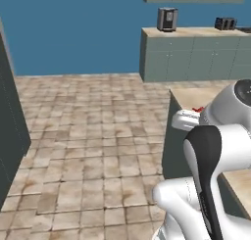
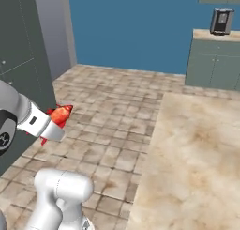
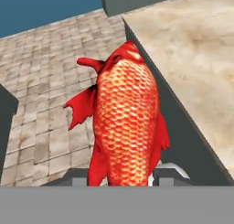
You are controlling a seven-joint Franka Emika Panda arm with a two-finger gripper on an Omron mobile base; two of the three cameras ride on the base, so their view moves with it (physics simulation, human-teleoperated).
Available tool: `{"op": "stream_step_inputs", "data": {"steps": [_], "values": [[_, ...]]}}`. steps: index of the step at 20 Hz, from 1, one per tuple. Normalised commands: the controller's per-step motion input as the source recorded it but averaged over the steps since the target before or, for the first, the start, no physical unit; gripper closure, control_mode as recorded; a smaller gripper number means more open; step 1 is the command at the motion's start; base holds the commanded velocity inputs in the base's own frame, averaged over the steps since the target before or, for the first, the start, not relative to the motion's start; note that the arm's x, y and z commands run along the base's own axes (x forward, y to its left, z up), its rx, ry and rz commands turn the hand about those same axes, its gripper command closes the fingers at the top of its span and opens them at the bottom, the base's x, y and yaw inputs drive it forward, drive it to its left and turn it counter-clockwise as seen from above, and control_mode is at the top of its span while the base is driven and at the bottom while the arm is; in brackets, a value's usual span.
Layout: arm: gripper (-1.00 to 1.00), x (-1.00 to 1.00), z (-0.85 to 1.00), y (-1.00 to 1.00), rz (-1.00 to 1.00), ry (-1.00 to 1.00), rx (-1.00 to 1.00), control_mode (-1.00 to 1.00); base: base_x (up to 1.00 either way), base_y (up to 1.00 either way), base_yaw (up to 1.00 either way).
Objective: Take the fish out of the fridge, briefly rinse it in the sink, and place it on the tray next to the sink.
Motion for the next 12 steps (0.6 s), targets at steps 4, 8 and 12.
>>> {"op": "stream_step_inputs", "data": {"steps": [4, 8, 12], "values": [[1.0, 0.0, 0.0, 0.0, 0.0, 0.0, 0.0, 1.0, 1.0, 0.2, -0.1], [1.0, 0.0, 0.0, 0.0, 0.0, 0.0, 0.0, 1.0, 1.0, 0.5, -0.12], [1.0, 0.0, 0.0, 0.0, 0.0, 0.0, 0.0, 1.0, 1.0, 0.61, -0.17]]}}
